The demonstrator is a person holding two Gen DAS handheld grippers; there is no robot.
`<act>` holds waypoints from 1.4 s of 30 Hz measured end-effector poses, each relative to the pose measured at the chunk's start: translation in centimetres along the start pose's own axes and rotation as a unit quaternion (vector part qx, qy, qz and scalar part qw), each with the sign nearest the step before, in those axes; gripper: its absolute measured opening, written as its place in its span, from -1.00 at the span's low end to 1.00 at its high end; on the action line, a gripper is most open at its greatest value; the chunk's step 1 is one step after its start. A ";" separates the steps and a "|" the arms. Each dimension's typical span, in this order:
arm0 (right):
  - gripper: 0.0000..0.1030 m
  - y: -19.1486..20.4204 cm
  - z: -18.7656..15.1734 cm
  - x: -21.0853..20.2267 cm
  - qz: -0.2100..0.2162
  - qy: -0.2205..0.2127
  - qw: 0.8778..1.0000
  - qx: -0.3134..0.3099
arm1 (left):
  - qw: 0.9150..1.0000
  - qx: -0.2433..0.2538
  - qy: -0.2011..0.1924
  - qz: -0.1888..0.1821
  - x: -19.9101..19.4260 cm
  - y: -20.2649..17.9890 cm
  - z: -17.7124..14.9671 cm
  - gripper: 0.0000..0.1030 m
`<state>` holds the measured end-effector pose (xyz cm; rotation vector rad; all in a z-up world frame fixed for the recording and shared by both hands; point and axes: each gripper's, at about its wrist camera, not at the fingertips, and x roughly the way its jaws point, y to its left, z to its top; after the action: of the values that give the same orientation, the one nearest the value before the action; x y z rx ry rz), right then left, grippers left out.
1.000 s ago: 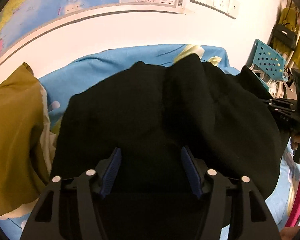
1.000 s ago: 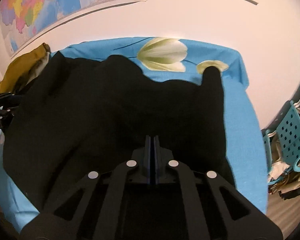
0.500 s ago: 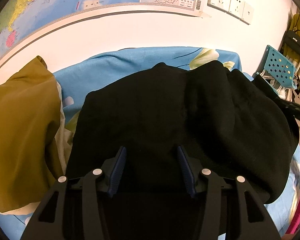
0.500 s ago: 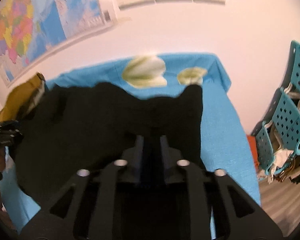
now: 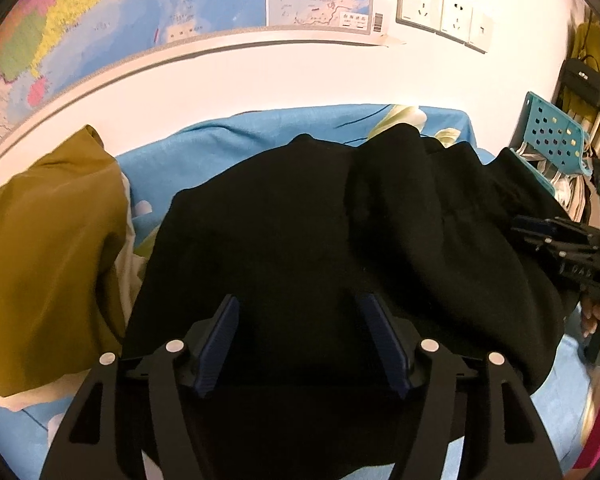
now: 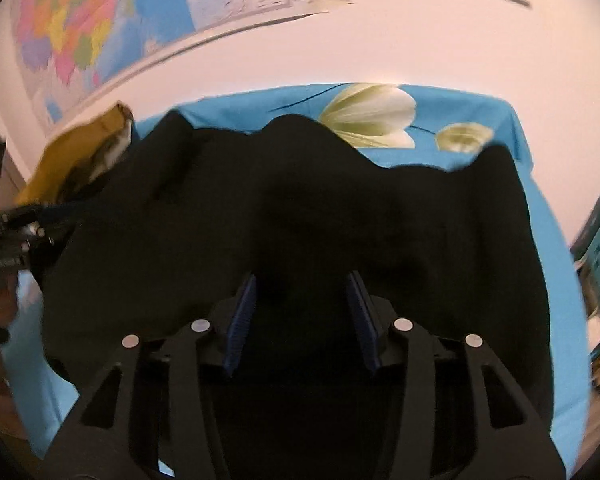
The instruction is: Fold large clothes
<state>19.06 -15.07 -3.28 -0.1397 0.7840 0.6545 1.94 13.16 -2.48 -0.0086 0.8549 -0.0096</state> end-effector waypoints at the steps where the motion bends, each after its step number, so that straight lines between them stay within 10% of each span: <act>1: -0.13 0.2 0.0 -0.4 -0.006 -0.004 1.000 -0.003 | 1.000 0.000 -0.001 0.000 -0.2 -0.1 -0.1 0.31; 11: 0.04 4.2 -0.8 -6.5 0.074 -0.059 0.995 -0.036 | 0.999 -0.001 -0.018 -0.030 -2.1 -1.2 -1.4 0.47; 18: -0.10 3.1 -1.7 -2.3 0.032 -0.001 0.999 -0.028 | 0.998 -0.044 0.020 -0.029 1.3 1.0 -2.0 0.48; 30: 0.10 6.7 -1.5 -7.5 0.077 -0.060 0.993 -0.060 | 0.998 -0.054 -0.009 -0.027 -2.4 1.2 -4.2 0.50; 42: 0.10 7.5 -2.4 -2.6 0.056 -0.002 0.997 -0.059 | 0.999 -0.048 -0.004 -0.013 -1.8 0.6 -4.6 0.54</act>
<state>11.75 -11.26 -2.27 -0.2027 0.7540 0.8078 -2.66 13.78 -4.14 -0.1095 0.8466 0.0079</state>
